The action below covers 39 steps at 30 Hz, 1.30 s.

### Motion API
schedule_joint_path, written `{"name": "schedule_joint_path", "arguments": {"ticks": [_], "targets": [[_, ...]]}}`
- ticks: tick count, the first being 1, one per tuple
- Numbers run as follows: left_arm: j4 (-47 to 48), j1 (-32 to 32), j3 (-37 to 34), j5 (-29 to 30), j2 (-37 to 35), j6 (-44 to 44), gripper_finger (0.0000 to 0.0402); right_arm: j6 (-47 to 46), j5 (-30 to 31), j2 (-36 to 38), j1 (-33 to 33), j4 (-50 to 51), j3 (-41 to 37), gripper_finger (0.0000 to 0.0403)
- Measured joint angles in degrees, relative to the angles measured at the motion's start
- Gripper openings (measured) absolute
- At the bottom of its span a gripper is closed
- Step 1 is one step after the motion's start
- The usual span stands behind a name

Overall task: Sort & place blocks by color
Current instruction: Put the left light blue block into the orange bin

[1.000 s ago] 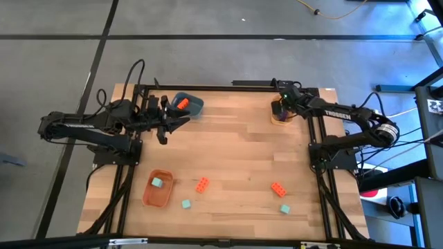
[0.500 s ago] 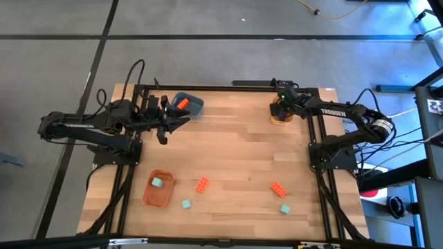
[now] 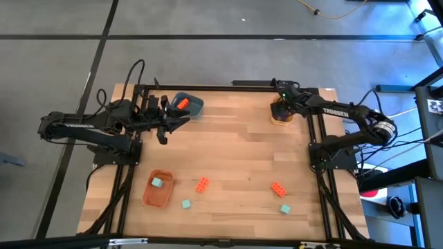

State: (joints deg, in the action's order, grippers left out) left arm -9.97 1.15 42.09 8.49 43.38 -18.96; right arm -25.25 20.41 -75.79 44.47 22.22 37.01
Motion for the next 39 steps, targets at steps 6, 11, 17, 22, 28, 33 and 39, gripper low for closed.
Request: {"name": "schedule_joint_path", "arguments": {"ticks": [6,11,17,22,28,33,39], "targets": [[0.02,-0.01,0.00,-0.03,-0.01,0.04,0.0137,7.57,0.22,4.86,0.00,8.52,6.31,0.0269],[0.02,-0.01,0.00,-0.70,0.00,0.00,0.0137,10.36,-9.45,12.17,-0.52,13.22,11.62,0.0288],[0.04,-0.05,0.00,-1.79,0.00,-0.01,0.0137,3.79,-31.68,24.96,-6.84,7.08,11.07,0.0282],[0.06,-0.05,0.00,-2.01,0.00,0.02,0.0137,-3.24,-37.43,34.54,-17.38,-6.48,6.86,0.0280],[0.06,-0.05,0.00,-2.01,0.00,-0.02,0.0137,-7.26,-37.47,39.27,-29.66,-26.66,2.00,0.0280],[0.30,-0.07,0.00,-2.01,0.00,0.00,0.0137,-0.99,-33.54,38.19,-37.03,-29.49,1.65,0.0280],[0.32,-0.05,0.00,-1.52,0.00,0.02,0.0137,3.34,-29.48,37.29,-39.17,-29.89,1.56,0.0280]]}}
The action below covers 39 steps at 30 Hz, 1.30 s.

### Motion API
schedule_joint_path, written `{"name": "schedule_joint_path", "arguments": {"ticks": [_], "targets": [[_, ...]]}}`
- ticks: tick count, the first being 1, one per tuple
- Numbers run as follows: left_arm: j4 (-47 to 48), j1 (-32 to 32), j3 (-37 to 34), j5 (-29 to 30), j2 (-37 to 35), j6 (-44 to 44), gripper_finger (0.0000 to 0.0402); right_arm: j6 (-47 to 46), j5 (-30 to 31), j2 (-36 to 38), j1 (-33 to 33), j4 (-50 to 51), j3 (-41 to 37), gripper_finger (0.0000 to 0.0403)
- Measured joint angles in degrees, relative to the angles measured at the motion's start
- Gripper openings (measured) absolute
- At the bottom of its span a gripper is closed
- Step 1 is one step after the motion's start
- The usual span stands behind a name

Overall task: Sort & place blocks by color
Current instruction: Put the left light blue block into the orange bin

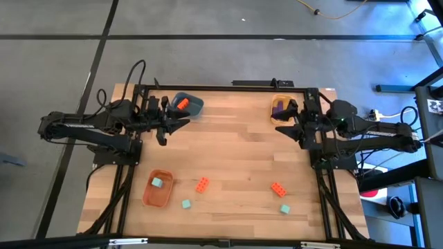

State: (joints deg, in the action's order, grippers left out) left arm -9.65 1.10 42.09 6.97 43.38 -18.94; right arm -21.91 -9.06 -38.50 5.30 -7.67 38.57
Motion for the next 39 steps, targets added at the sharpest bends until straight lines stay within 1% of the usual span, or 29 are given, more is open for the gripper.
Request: {"name": "schedule_joint_path", "arguments": {"ticks": [14,16,18,20,22,26,28,30,32,34,39], "targets": [[-0.01,-0.02,0.00,1.82,0.00,-0.30,0.0137,-0.06,0.02,0.02,0.02,-1.60,0.00,0.0280],[0.71,-0.42,0.83,1.02,0.75,-2.15,0.0137,-0.06,0.02,0.02,0.02,-1.60,0.00,0.0280],[3.48,-1.93,3.06,-1.36,2.67,-3.50,0.0137,-0.08,0.02,0.02,0.02,-1.58,0.00,0.0280],[9.49,-4.66,6.82,-2.60,5.89,-4.75,0.0137,-0.08,0.03,0.02,0.02,-1.58,0.02,0.0280],[17.02,-8.52,11.64,-2.45,10.13,-5.73,0.0137,-0.08,0.04,0.02,0.02,-1.56,0.02,0.0280],[34.87,-17.63,23.28,2.11,20.17,-9.89,0.0137,-0.08,0.04,0.02,0.02,-1.54,0.02,0.0280],[42.89,-22.07,28.77,4.55,25.27,-13.80,0.0137,-0.08,0.02,0.02,0.02,-1.31,0.02,0.0280],[49.92,-26.21,33.57,7.02,29.94,-19.68,0.0137,-0.08,0.03,0.02,0.02,-1.18,0.02,0.0280],[54.62,-29.98,37.21,7.90,34.43,-26.18,0.0137,0.14,0.02,0.02,0.02,-1.19,0.02,0.0280],[58.19,-33.25,39.60,7.12,38.74,-32.43,0.0137,1.04,0.02,0.02,0.02,-1.18,0.02,0.0280],[57.93,-38.41,41.42,1.29,47.92,-42.44,0.0138,1.61,-0.02,0.02,0.02,-1.00,0.02,0.0280]]}}
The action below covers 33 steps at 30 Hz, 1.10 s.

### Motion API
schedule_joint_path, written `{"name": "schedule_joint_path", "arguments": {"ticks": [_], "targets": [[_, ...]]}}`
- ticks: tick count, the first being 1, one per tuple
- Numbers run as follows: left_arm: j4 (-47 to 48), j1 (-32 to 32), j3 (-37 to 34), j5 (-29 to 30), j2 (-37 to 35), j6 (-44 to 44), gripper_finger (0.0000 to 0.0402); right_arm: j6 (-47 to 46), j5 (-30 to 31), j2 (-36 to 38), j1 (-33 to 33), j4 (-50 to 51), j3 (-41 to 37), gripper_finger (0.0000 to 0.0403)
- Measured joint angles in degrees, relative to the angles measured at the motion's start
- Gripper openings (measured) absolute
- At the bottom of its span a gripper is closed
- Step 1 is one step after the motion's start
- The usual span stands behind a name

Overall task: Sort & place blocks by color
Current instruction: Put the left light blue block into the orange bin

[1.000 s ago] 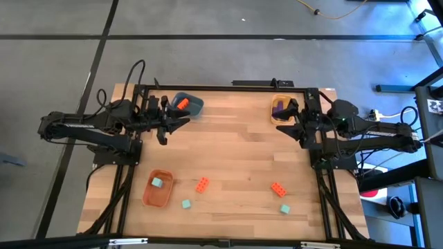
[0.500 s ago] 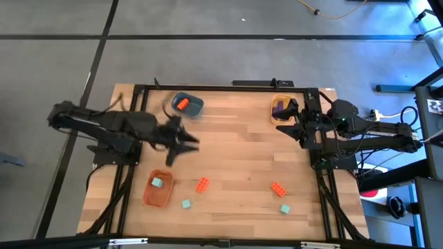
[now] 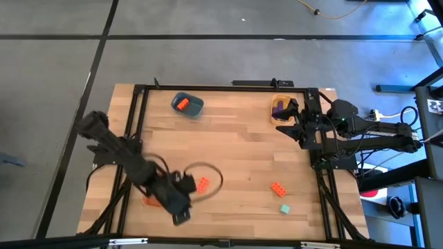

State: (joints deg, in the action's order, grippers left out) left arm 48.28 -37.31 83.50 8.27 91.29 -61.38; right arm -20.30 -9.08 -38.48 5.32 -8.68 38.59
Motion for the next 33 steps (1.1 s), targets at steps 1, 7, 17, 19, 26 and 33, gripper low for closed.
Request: {"name": "schedule_joint_path", "arguments": {"ticks": [1,7,17,19,26,33], "targets": [[-0.53,-0.58,0.02,-1.24,1.74,-1.02,0.0140,0.01,0.00,0.00,0.00,0.01,0.00,0.0280],[-0.02,-1.57,0.02,-5.93,9.31,-2.57,0.0177,0.01,-0.12,-0.01,0.00,0.59,0.02,0.0280],[3.26,-1.46,-2.45,-2.86,12.65,-1.06,0.0232,0.03,-3.04,-0.02,0.02,1.41,0.02,0.0280],[2.04,-1.46,-3.56,-2.81,12.65,-1.00,0.0234,0.08,-3.02,-0.02,0.02,1.43,0.02,0.0280],[-2.51,-1.62,-7.83,-2.86,12.63,0.33,0.0235,1.40,-3.02,-0.03,0.02,1.72,0.02,0.0280],[-2.96,-1.72,-9.92,-1.52,12.63,0.62,0.0235,1.50,-3.02,-0.04,0.02,1.78,0.02,0.0280]]}}
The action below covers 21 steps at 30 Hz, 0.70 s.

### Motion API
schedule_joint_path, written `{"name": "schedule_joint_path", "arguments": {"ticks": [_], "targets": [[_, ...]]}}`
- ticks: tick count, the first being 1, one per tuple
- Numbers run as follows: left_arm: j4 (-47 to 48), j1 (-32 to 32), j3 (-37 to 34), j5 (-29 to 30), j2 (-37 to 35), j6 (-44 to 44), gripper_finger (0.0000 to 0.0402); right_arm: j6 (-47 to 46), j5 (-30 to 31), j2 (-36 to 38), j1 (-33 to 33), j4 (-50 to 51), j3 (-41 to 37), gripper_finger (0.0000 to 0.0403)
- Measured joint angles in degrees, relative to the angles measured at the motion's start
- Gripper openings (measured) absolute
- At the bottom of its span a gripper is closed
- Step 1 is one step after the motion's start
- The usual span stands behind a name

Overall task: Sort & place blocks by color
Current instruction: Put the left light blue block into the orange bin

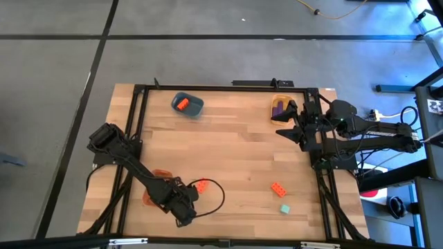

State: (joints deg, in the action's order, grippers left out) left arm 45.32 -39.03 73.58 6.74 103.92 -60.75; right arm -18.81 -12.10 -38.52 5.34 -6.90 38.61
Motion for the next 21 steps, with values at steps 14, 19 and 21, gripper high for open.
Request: {"name": "schedule_joint_path", "arguments": {"ticks": [14,19,21], "targets": [[-3.74,0.00,-1.34,1.17,1.35,6.32,0.0235,0.02,0.02,0.00,0.00,1.27,0.02,0.0280],[-5.37,0.05,-1.35,0.94,3.13,7.22,0.0235,0.02,0.05,0.00,0.00,1.51,0.02,0.0280],[-4.73,0.09,-1.40,0.74,3.30,7.41,0.0235,0.02,0.55,0.02,-0.02,1.51,0.02,0.0280]]}}
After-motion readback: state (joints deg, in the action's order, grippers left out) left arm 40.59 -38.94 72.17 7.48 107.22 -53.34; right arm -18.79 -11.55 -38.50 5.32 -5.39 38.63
